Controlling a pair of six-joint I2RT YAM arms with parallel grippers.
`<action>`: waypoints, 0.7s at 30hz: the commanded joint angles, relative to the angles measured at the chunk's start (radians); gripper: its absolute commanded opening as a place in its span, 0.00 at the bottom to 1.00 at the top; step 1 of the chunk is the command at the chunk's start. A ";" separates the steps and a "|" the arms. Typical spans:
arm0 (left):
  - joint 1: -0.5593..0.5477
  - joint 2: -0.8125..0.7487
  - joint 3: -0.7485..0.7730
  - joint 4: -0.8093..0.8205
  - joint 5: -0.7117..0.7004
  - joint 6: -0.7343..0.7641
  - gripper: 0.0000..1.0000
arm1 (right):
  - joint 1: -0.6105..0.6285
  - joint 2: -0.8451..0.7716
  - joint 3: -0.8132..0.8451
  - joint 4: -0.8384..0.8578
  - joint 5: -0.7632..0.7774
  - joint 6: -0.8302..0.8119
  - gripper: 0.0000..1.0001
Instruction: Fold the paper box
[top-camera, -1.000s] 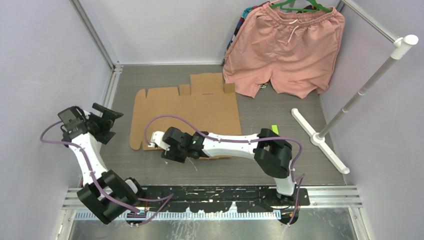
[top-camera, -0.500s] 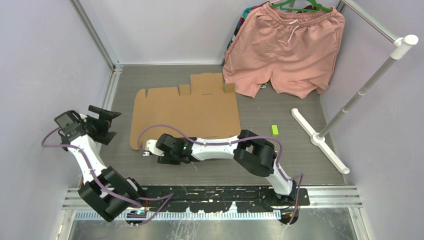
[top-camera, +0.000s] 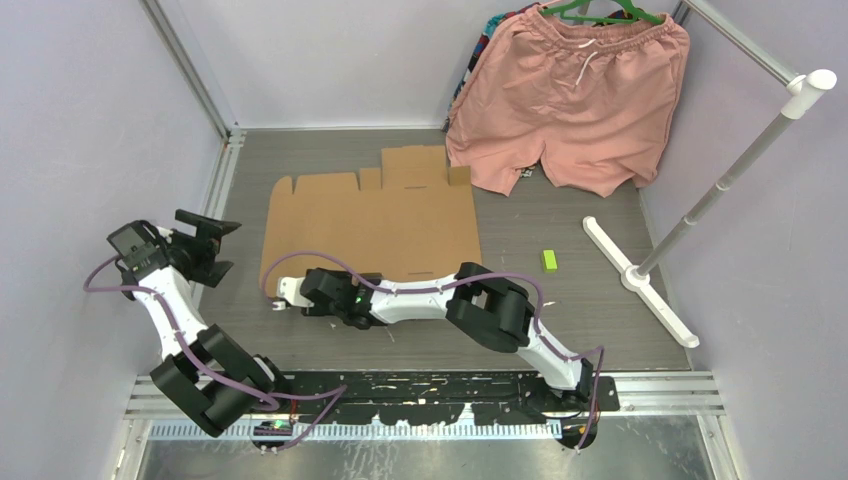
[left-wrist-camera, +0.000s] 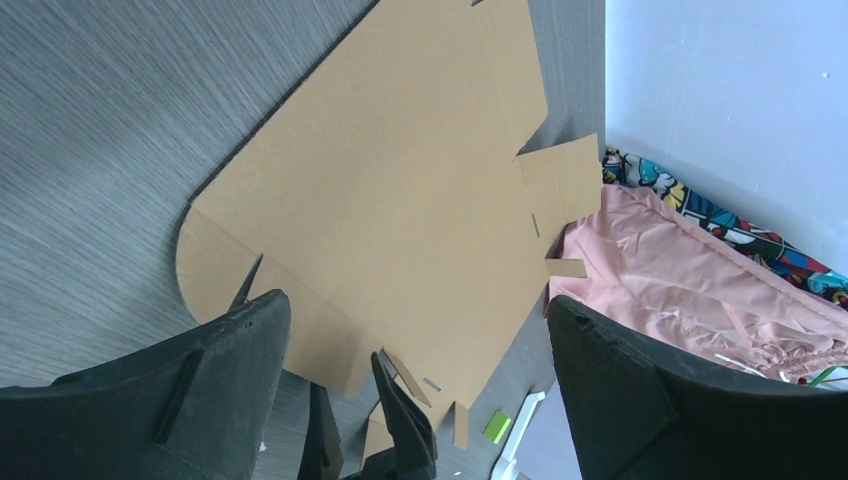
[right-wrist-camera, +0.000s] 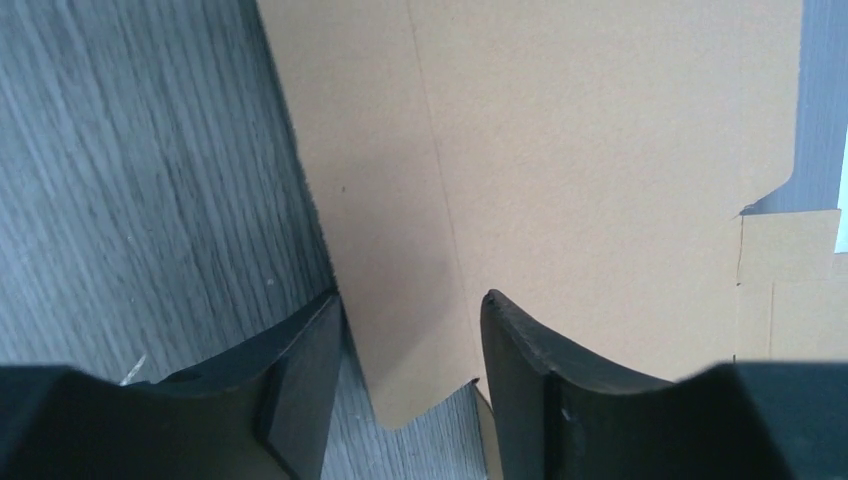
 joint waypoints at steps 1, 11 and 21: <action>0.010 0.006 0.022 0.056 0.045 -0.010 1.00 | -0.014 0.041 0.003 0.048 0.076 -0.027 0.55; 0.010 0.006 0.013 0.075 0.059 -0.015 1.00 | -0.040 -0.014 -0.068 0.234 0.164 -0.011 0.37; 0.008 0.029 -0.002 0.146 0.151 -0.046 1.00 | -0.060 -0.130 -0.171 0.367 0.235 -0.034 0.19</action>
